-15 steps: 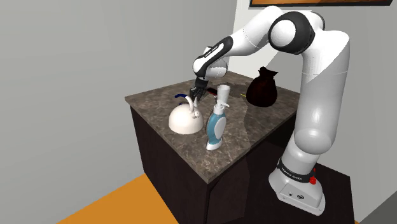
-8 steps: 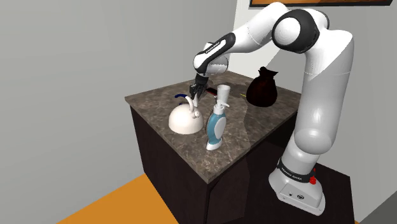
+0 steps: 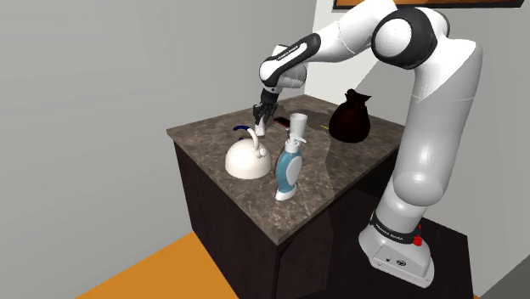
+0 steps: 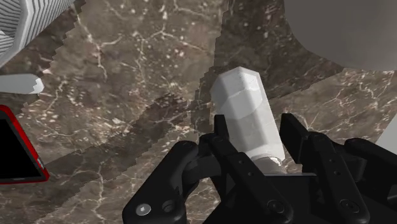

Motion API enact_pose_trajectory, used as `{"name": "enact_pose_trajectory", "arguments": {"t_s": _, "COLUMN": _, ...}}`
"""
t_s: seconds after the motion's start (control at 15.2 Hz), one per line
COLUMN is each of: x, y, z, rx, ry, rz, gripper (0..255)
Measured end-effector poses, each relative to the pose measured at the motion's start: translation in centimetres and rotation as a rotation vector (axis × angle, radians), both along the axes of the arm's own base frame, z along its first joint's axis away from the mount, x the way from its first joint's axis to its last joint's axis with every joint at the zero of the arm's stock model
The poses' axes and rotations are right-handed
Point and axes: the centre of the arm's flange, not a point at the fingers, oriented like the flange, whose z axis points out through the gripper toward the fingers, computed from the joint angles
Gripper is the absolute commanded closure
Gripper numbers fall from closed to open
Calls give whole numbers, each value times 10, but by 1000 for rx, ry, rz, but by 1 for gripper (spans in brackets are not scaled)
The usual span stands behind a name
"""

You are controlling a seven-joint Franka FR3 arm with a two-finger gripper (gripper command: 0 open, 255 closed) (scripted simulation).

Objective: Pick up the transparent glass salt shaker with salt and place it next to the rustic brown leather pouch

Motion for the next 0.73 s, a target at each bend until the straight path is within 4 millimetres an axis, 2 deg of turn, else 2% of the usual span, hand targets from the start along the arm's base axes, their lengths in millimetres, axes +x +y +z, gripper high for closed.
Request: {"name": "enact_pose_trajectory", "arguments": {"t_s": 0.73, "x": -1, "y": 0, "z": 58, "rx": 0, "ry": 0, "rz": 0, "gripper": 255}}
